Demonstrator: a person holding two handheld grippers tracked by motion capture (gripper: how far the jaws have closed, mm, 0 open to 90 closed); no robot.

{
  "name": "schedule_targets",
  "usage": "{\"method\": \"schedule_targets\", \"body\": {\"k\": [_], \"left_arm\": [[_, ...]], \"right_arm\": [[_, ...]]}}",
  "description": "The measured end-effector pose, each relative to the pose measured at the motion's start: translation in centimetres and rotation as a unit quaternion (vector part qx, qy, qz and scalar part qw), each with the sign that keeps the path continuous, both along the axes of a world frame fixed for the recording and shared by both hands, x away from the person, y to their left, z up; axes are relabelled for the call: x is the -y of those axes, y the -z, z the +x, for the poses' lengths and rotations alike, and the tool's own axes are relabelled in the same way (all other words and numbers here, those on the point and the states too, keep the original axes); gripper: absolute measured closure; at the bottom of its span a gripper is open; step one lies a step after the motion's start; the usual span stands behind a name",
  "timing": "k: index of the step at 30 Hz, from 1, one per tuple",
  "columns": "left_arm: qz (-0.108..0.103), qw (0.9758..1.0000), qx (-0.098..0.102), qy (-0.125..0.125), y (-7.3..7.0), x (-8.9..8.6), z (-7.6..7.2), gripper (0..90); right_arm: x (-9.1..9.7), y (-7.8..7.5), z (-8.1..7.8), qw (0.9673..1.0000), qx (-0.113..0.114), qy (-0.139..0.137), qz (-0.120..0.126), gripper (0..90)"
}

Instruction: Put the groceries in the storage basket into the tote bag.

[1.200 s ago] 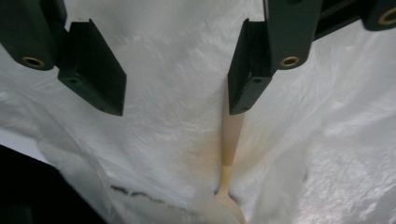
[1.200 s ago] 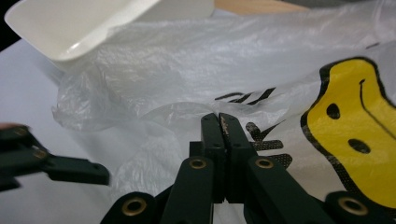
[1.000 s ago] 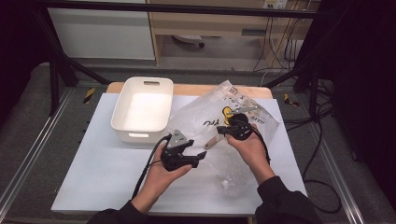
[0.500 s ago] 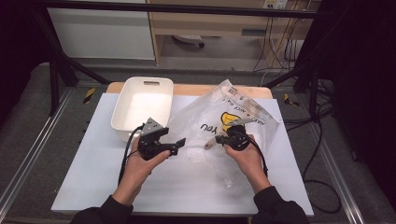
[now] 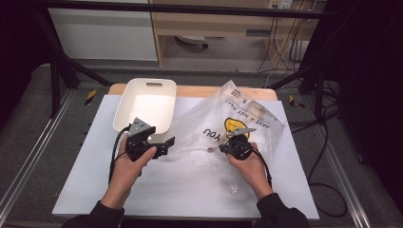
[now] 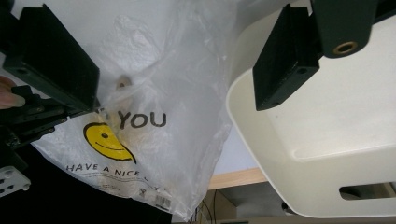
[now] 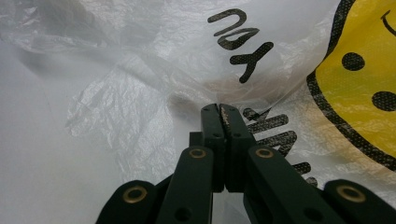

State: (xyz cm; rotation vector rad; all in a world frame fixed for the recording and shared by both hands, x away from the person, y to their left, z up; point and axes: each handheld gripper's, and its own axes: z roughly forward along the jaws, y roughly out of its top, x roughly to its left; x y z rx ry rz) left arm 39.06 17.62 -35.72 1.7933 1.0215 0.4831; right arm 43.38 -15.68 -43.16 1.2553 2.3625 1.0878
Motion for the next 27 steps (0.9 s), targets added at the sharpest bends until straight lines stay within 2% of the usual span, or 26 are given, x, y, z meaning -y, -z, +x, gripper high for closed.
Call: {"method": "schedule_targets", "body": {"k": [4,17,27], "left_arm": [[0.01,0.9999,0.007,-0.007,-0.1,-0.6,-0.3,13.0],[0.022,0.9995,0.009,-0.02,0.3,-1.5,-0.4,10.9],[0.023,0.9993,0.013,-0.025,0.2,-2.1,-0.2,10.8]], "right_arm": [[0.2,0.0,-0.3,1.0,-0.001,-0.004,-0.002,90.0],[0.6,0.2,-0.6,1.0,-0.006,-0.002,-0.007,87.8],[0.5,0.3,-0.8,0.9999,-0.007,-0.009,-0.012,78.6]]}}
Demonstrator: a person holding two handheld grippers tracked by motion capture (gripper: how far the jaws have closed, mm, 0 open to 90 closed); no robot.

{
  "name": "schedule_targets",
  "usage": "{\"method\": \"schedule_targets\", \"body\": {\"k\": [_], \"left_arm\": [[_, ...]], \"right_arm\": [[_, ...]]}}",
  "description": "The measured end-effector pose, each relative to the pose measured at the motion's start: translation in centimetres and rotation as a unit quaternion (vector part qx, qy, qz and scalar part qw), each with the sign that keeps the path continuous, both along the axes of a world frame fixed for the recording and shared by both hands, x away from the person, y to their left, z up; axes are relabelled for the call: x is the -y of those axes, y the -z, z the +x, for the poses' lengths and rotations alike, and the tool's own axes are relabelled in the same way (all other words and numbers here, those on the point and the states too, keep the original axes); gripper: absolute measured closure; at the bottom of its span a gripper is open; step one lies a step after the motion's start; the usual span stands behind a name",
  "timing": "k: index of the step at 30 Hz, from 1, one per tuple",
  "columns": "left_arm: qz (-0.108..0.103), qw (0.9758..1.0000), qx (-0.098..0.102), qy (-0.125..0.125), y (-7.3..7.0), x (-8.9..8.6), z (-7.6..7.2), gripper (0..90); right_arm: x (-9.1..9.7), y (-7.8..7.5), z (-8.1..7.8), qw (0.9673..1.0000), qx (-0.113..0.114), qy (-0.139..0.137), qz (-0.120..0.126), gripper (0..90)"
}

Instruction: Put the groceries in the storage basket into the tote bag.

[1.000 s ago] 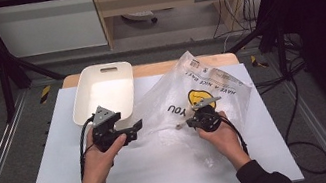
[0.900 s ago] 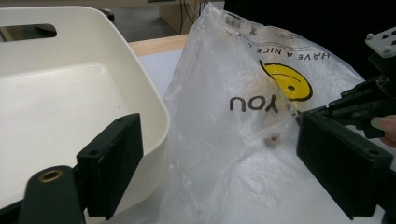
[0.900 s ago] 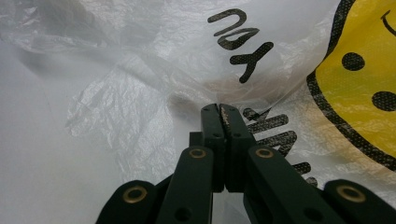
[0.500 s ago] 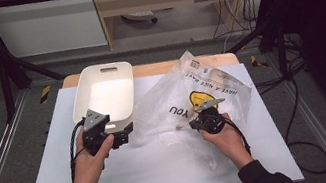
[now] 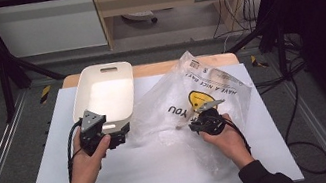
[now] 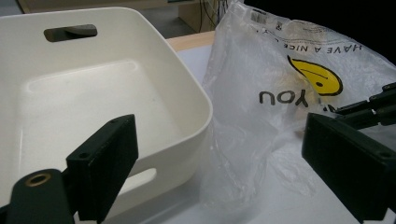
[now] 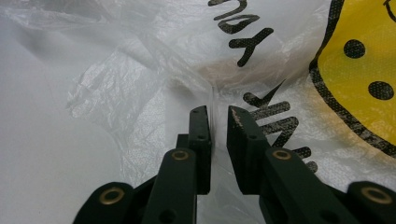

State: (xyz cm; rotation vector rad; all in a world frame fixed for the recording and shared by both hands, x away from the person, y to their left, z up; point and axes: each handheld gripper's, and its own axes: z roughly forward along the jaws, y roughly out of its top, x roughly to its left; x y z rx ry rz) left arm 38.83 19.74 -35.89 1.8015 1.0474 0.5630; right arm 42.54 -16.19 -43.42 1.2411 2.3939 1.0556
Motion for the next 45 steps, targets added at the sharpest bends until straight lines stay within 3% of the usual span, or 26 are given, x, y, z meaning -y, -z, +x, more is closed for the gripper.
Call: {"method": "schedule_targets", "body": {"k": [8,12,19,23,26,35,41,45], "left_arm": [[0.002,1.0,-0.004,-0.001,0.2,-0.2,0.1,10.3],[0.002,1.0,-0.005,-0.004,0.3,-0.2,0.2,8.0],[0.0,1.0,-0.006,-0.004,0.4,-0.2,0.2,7.5],[0.002,1.0,-0.003,-0.002,0.3,-0.3,0.2,7.5],[0.001,1.0,-0.002,-0.002,0.2,-0.3,0.2,7.4],[0.001,1.0,0.001,0.007,0.4,0.0,0.0,7.2],[0.001,0.9999,0.002,0.011,0.5,0.2,-0.1,7.3],[-0.009,0.9998,0.003,0.017,0.4,0.4,-0.2,7.4]], "right_arm": [[-0.2,-0.3,-0.2,0.9999,0.007,0.007,0.006,58.3],[-0.1,-0.6,-0.6,0.9998,0.012,0.013,0.009,41.9],[-0.2,-1.3,-1.4,0.9988,0.043,0.021,0.006,15.8],[0.1,-2.1,-2.0,0.9973,0.065,0.032,0.012,8.1],[0.3,-2.6,-2.5,0.9959,0.081,0.036,0.014,4.9],[2.3,-3.5,-3.9,0.9932,0.101,0.054,0.021,3.9],[5.5,-3.5,-4.9,0.9896,0.102,0.097,0.029,4.6],[7.9,-2.6,-5.7,0.988,0.085,0.127,0.023,5.1]]}}
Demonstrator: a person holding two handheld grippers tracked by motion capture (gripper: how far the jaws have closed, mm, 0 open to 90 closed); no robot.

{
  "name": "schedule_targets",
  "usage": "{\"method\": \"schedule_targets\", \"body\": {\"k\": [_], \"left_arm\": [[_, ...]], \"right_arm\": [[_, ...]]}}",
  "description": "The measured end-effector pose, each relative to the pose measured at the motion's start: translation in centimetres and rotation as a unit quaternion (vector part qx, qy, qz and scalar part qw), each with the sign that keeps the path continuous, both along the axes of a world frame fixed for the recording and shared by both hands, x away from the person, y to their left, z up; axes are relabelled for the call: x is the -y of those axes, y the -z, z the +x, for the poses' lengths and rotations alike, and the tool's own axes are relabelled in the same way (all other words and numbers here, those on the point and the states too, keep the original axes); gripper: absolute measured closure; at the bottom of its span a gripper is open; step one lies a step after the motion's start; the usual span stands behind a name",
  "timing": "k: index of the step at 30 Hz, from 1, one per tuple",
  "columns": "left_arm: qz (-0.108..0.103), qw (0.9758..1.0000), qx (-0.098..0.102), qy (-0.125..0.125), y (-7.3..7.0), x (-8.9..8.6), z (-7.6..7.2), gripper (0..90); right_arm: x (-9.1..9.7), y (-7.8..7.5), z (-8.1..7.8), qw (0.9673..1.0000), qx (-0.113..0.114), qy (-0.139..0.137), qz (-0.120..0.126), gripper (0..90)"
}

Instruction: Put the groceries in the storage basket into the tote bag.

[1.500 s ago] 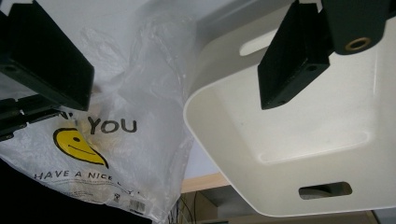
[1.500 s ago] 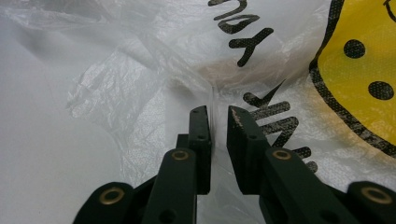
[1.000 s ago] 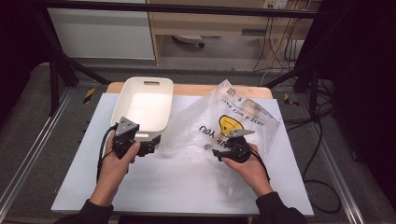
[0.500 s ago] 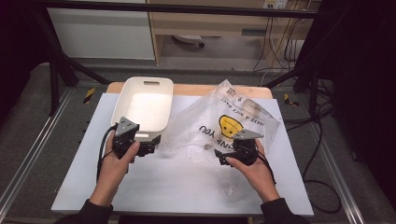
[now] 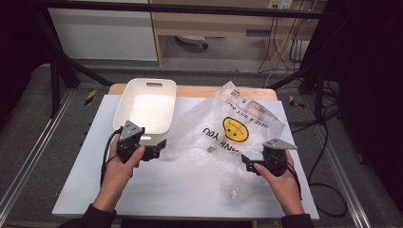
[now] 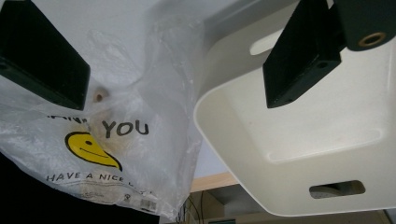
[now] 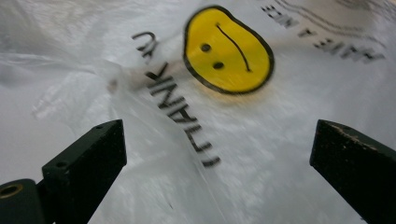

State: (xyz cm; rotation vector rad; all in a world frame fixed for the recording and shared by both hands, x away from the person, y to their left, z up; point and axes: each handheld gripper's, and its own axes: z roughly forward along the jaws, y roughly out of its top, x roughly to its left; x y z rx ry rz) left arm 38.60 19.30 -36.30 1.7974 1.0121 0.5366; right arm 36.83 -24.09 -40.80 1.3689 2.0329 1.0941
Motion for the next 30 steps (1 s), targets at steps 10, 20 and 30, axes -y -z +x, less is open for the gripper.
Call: {"method": "schedule_targets", "body": {"k": [10,20,30], "left_arm": [[0.0,1.0,0.005,-0.003,0.1,0.1,-0.2,8.6],[0.007,0.9999,0.007,0.003,0.0,0.3,-0.4,8.7],[0.007,0.9999,0.007,-0.005,0.0,-0.3,-0.2,8.8]], "right_arm": [[2.5,2.8,-1.1,0.9953,-0.076,0.059,0.011,6.3],[0.2,4.5,-0.8,0.9922,-0.117,0.035,-0.027,5.0],[-1.9,4.4,-1.0,0.9928,-0.096,0.003,-0.073,24.5]]}}
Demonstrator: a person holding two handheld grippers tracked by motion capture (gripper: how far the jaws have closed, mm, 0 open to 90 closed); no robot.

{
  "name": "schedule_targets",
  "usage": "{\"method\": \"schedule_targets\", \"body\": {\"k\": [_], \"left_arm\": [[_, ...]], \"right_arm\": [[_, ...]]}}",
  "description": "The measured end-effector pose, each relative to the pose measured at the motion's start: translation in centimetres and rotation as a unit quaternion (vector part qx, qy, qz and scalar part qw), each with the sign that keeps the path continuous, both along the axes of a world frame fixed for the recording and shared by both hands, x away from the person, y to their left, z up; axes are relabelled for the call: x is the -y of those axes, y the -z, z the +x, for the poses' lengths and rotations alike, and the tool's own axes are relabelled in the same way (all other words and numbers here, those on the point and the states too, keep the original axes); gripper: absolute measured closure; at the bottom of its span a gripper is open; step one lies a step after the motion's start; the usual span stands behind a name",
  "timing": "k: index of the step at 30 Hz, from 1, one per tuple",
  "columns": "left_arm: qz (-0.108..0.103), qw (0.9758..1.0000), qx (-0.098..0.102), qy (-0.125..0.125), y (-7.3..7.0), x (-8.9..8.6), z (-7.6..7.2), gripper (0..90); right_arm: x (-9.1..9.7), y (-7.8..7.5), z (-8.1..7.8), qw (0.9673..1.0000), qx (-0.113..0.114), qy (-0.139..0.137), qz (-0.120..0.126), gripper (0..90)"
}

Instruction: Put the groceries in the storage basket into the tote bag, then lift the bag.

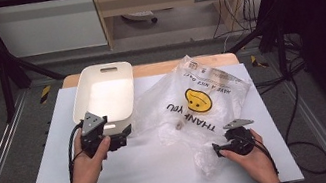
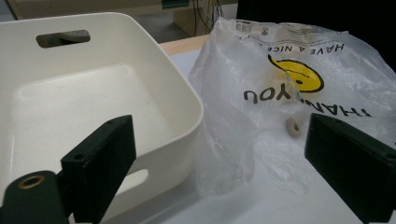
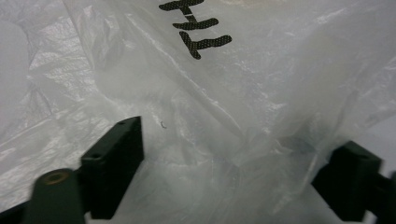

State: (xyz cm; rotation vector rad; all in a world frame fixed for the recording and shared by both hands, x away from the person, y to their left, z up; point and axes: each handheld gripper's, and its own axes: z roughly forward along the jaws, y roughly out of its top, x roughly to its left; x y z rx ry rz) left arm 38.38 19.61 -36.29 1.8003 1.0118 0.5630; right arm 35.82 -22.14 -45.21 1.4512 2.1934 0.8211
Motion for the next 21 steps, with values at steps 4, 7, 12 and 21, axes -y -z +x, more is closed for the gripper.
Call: {"method": "schedule_targets", "body": {"k": [4,7,12,21], "left_arm": [[-0.001,1.0,-0.001,-0.004,0.1,-0.1,0.1,9.0],[0.002,1.0,0.001,-0.003,0.0,-0.2,0.1,8.9],[-0.001,1.0,0.005,-0.003,-0.4,-0.3,0.0,8.9],[-0.002,1.0,0.008,0.001,-0.8,0.0,-0.3,8.9]], "right_arm": [[0.2,-0.2,-0.2,0.9999,0.013,-0.009,0.004,49.7],[0.1,-0.3,-0.1,0.9996,0.015,-0.024,0.006,66.9],[0.4,-0.3,0.3,0.9991,0.011,-0.035,0.019,88.2],[2.2,-0.8,-0.2,0.9981,0.003,-0.038,0.048,90.0]]}}
